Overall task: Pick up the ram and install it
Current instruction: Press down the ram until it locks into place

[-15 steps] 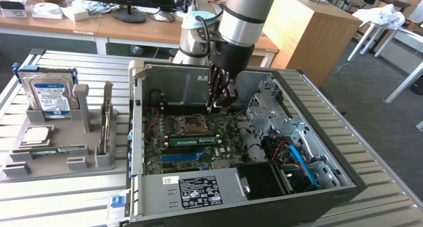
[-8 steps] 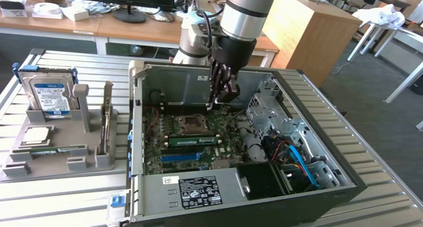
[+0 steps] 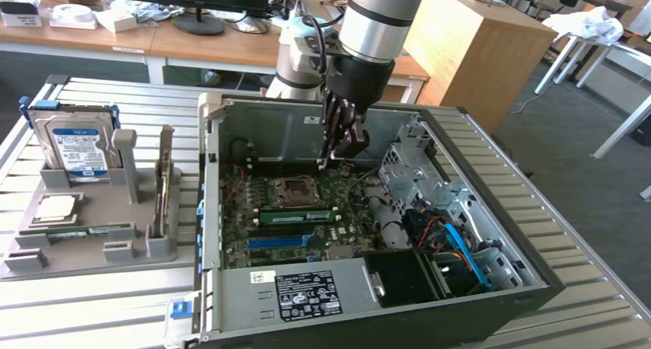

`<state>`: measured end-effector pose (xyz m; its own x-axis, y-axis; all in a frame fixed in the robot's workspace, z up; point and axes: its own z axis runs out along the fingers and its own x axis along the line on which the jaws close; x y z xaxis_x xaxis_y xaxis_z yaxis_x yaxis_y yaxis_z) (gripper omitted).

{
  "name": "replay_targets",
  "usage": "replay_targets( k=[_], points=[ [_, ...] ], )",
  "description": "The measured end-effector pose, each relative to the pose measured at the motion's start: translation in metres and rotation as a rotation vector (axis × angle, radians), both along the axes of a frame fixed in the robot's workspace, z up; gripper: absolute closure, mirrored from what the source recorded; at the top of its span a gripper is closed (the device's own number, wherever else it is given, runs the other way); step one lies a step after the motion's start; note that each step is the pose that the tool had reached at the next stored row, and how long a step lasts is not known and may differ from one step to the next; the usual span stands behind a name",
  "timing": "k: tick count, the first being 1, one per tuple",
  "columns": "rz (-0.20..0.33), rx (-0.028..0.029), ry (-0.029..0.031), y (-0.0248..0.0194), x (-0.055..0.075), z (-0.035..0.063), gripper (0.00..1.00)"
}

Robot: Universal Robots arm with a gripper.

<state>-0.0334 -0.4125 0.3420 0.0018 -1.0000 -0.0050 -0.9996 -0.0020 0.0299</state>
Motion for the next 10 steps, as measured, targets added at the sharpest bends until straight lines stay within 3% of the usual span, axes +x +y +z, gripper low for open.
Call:
replay_targets(
  k=[6, 10],
  points=[
    [0.0, 0.0, 0.0, 0.0, 0.0, 0.0, 0.71],
    [0.0, 0.0, 0.0001, 0.0, 0.0, 0.0, 0.89]
  ],
)
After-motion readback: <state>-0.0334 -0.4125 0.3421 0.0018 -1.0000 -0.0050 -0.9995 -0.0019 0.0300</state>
